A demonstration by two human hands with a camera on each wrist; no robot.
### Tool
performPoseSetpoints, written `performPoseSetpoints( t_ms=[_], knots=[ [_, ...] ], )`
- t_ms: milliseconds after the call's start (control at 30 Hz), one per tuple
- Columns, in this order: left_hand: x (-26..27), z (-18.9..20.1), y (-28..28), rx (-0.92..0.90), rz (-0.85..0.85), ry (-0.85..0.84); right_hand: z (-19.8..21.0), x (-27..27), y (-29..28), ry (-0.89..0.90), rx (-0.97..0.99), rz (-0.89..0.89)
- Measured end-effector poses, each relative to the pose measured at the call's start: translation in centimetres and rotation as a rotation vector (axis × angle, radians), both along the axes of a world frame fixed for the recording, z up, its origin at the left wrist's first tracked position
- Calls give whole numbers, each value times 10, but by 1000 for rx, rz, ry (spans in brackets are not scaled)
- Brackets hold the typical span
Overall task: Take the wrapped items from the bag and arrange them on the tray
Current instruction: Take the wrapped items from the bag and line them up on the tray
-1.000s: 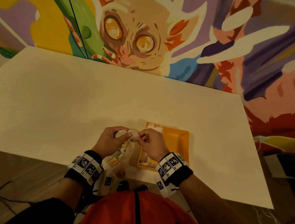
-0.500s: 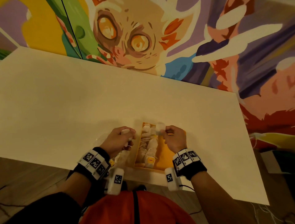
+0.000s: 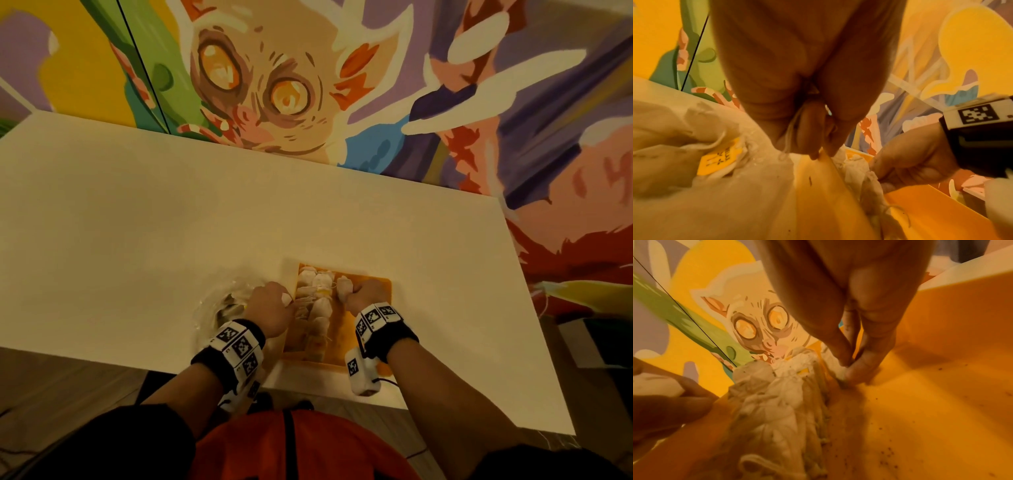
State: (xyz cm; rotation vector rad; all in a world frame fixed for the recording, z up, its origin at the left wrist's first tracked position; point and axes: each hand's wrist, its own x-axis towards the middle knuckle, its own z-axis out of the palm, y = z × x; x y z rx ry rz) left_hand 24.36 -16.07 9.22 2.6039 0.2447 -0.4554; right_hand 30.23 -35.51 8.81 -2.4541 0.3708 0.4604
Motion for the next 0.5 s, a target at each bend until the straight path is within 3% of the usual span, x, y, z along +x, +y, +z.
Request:
performPoseSetpoints(
  t_ms=[167,500],
  knots=[
    [0,-14,3,-11,29,27,-2,8,3,114,-14,3],
    [-1,-15,2,-57,79,14,-8,10,-2,157,150,-136]
  ],
)
